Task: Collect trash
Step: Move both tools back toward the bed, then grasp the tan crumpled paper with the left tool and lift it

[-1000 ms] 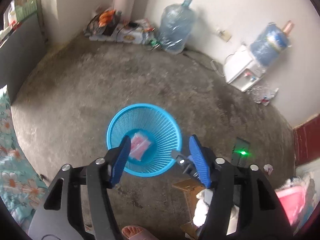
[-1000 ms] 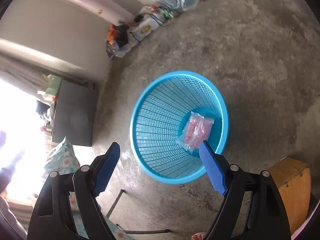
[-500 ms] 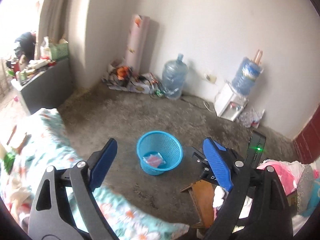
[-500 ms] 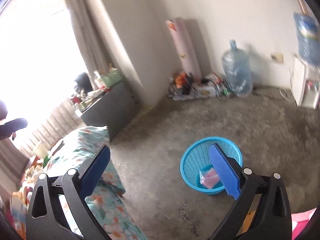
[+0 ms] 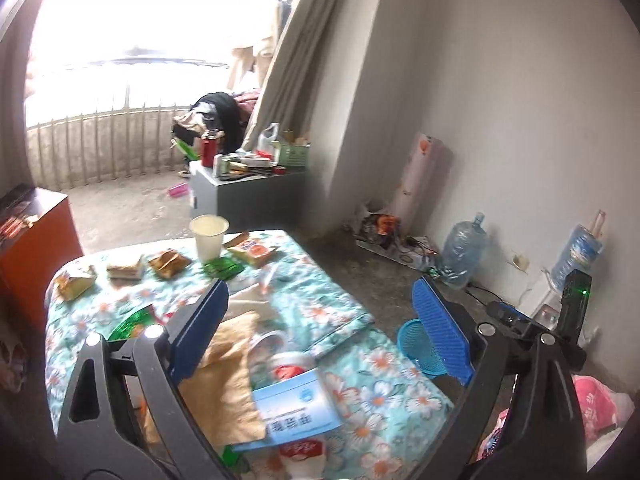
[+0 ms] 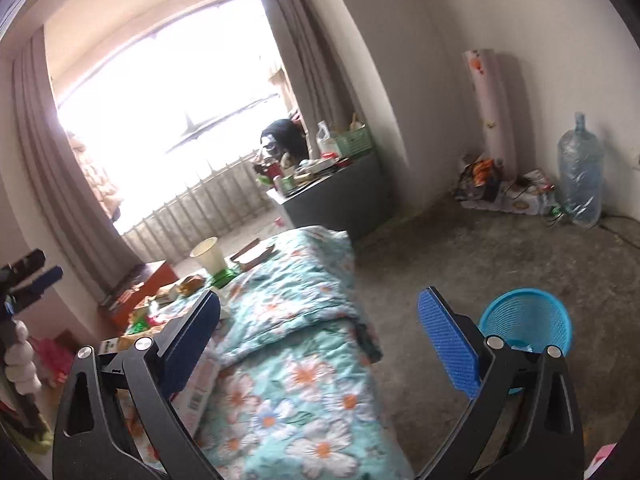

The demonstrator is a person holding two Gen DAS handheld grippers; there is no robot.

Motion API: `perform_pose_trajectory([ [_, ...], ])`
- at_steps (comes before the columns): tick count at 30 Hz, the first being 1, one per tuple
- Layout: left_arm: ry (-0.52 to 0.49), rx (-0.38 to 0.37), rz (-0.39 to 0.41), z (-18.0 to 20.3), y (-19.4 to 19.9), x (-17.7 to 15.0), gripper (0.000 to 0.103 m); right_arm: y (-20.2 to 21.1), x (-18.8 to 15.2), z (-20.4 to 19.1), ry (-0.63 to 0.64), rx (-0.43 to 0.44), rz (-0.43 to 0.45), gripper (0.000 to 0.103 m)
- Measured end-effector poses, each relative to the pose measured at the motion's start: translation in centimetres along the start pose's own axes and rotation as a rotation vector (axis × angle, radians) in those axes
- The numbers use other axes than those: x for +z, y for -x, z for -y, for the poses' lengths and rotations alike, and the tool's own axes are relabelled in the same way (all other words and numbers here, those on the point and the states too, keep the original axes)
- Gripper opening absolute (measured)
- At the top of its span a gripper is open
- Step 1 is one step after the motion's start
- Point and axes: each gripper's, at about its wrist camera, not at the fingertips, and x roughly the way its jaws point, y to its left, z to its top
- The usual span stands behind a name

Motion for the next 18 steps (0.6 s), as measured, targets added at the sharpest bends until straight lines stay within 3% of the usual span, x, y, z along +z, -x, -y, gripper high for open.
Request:
perform_pose_trajectory([
  [7, 0.032, 0.111, -0.064, -6.0, 0.6, -4.9, 0.089, -2.8, -1.3, -4.8, 0.033, 0.096, -0.119, 0.096],
  [12, -0.047, 0.187, -0.109, -6.9, -1.5, -7.5, 0.088, -4.2, -2.2, -6.9, 0.067, 0.109, -0.17, 0.096],
  [15, -0.071, 0.149, -0.163, -7.0, -3.6, -8.4, 0.078, -4.6, -2.5, -7.6, 0.076, 0.113, -0.189, 0.096],
  [18, -0.023, 0.093, -0.238, -7.6, -6.1, -9.0, 0.068, -5.1, -2.7, -8.0, 0.077, 0.113, -0.205, 0.096],
])
